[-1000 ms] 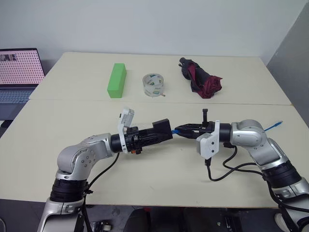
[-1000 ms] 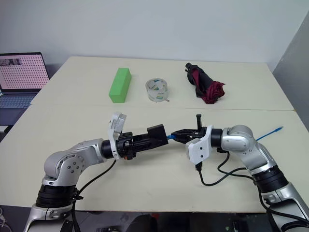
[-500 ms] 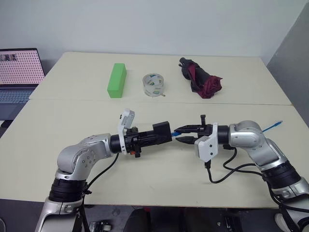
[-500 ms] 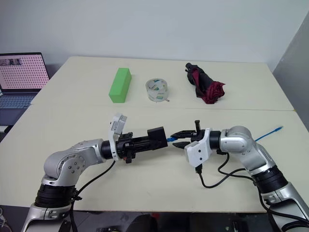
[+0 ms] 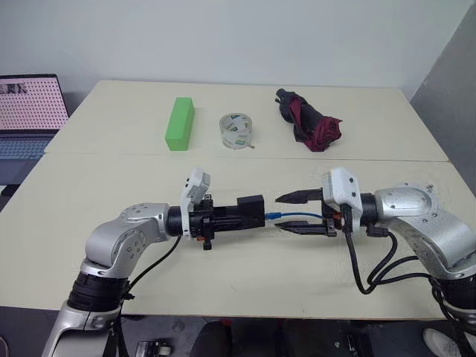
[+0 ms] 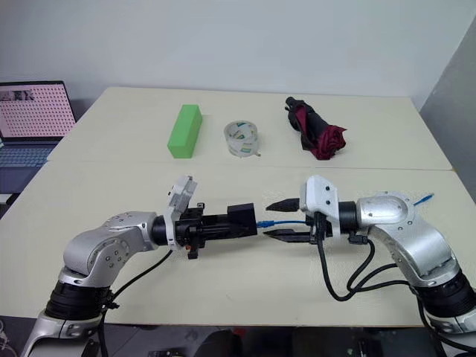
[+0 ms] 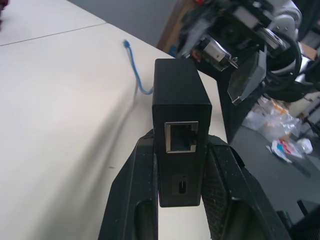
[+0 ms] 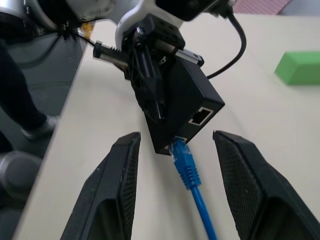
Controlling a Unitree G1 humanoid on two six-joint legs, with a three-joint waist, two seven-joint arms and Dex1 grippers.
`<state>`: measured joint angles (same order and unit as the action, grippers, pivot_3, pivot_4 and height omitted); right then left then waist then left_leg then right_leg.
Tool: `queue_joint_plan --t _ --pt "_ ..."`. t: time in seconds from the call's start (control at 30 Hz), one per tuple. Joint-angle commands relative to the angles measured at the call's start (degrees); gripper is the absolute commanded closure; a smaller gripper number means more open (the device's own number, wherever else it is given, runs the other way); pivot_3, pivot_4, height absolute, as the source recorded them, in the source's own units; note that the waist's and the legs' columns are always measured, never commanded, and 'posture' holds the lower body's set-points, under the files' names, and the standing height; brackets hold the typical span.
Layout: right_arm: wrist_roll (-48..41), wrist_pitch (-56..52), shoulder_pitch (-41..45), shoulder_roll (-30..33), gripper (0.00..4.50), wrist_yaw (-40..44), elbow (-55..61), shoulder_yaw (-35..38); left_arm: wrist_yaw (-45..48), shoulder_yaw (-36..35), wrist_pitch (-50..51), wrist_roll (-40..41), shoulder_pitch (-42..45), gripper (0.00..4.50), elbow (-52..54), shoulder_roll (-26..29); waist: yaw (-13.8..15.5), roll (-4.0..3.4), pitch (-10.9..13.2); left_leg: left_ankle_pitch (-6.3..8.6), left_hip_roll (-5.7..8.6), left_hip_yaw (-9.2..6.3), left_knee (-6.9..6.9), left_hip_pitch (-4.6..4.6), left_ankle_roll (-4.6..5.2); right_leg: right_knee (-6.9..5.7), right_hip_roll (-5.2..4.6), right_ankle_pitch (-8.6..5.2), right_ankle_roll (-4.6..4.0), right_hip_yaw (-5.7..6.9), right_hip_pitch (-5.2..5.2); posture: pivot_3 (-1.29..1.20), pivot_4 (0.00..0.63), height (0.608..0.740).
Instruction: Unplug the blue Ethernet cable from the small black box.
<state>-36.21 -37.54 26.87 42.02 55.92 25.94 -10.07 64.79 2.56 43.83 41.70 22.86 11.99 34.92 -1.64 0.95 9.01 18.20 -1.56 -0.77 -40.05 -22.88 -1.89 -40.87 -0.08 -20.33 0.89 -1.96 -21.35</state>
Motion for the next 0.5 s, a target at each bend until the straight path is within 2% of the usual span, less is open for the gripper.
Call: queue_joint_plan --t 0.03,0.5 --pt "-5.04 -6.16 0.80 -1.09 2.07 -1.47 0.99 2.17 1.51 -0.22 -1.14 0.42 0.83 3.73 2.44 1.07 0.00 0.00 0.00 0.00 0.00 -0.01 0.00 -0.01 0.00 0.01 0.00 0.00 0.00 0.01 -0.01 0.00 0.150 0.740" --pt "-4.96 -9.86 2.10 -4.46 2.07 -1.12 -1.85 1.25 1.09 -0.18 -1.53 -0.05 0.20 3.73 3.77 1.42 -0.03 0.00 0.00 0.01 0.00 -0.01 0.01 -0.02 0.01 0.02 0.00 0.00 0.00 0.01 -0.02 0.00 0.150 0.740"
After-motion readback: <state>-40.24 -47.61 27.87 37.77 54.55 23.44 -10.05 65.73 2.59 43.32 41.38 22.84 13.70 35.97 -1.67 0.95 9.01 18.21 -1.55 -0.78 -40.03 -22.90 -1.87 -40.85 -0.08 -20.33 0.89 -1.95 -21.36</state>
